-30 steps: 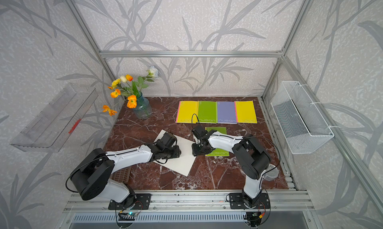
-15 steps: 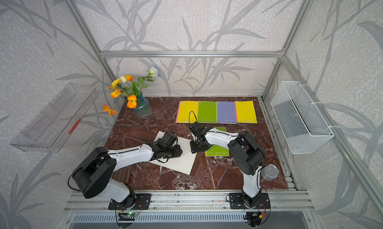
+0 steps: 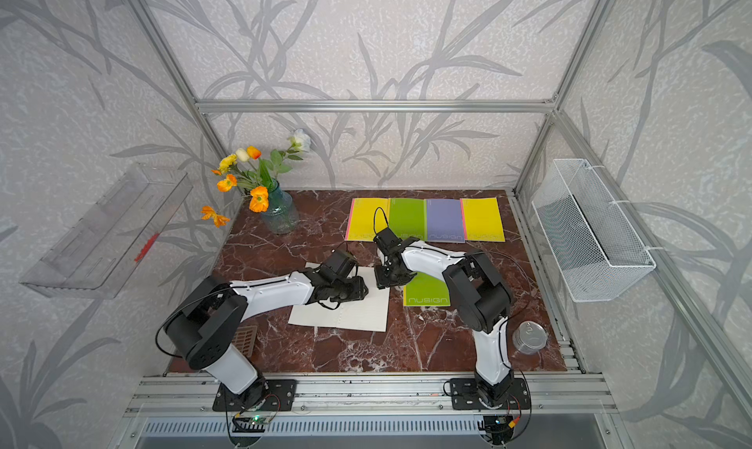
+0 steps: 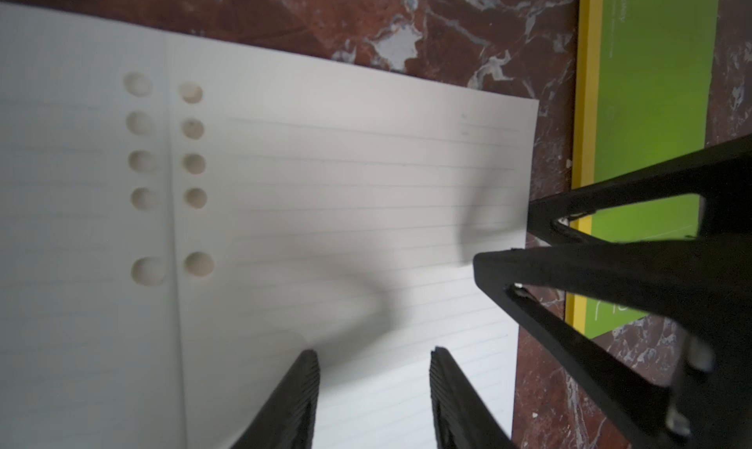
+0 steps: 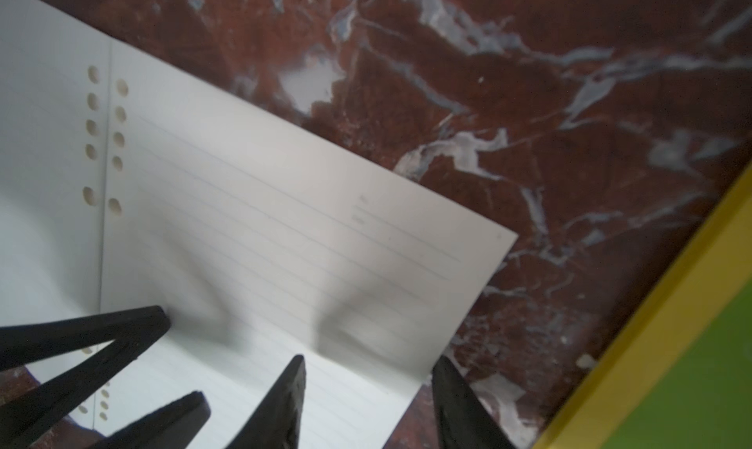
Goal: Close the notebook
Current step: Move the notebook to the center of the board.
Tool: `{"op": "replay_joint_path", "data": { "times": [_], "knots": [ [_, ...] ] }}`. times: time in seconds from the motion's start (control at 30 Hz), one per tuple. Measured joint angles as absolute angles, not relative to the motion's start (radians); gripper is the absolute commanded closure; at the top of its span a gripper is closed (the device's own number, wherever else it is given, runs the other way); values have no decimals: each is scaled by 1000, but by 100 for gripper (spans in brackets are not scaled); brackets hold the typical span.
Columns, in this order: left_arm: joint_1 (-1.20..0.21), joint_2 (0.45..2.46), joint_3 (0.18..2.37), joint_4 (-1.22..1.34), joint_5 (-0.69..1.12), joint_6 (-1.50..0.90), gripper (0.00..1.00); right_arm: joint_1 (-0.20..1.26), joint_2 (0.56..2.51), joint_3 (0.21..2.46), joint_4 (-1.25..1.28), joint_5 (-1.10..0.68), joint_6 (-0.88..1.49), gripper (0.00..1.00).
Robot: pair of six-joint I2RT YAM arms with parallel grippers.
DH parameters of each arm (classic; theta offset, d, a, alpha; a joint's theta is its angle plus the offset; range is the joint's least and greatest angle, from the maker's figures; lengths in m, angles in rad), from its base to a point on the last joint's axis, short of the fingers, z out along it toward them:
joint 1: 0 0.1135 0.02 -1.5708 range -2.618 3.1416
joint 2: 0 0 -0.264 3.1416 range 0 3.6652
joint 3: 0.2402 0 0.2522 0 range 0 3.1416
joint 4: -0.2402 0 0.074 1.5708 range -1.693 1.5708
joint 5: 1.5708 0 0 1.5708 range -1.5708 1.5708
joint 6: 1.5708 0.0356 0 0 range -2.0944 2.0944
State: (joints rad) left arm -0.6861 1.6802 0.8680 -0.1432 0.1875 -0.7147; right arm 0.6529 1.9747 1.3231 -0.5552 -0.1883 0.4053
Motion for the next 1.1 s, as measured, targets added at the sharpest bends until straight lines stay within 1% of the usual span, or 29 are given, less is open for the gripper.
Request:
{"op": "replay_joint_path", "data": {
  "times": [0.3, 0.5, 0.6, 0.77, 0.9, 1.1],
  "knots": [
    [-675, 1788, 974, -111, 235, -688, 54, 607, 2044, 1425, -582, -181, 364, 50],
    [-657, 1806, 991, -94, 265, -673, 55, 590, 2062, 1452, -582, -181, 343, 51],
    [-657, 1797, 988, -97, 256, -667, 53, 590, 2060, 1448, -578, -181, 342, 51],
    [-658, 1726, 943, -179, 188, -656, 50, 596, 2027, 1411, -566, -192, 342, 50],
    [-657, 1624, 882, -275, 121, -654, 46, 599, 1991, 1396, -562, -192, 343, 49],
    [-654, 1481, 804, -340, 54, -679, 44, 604, 1934, 1371, -542, -191, 344, 49]
  ]
}}
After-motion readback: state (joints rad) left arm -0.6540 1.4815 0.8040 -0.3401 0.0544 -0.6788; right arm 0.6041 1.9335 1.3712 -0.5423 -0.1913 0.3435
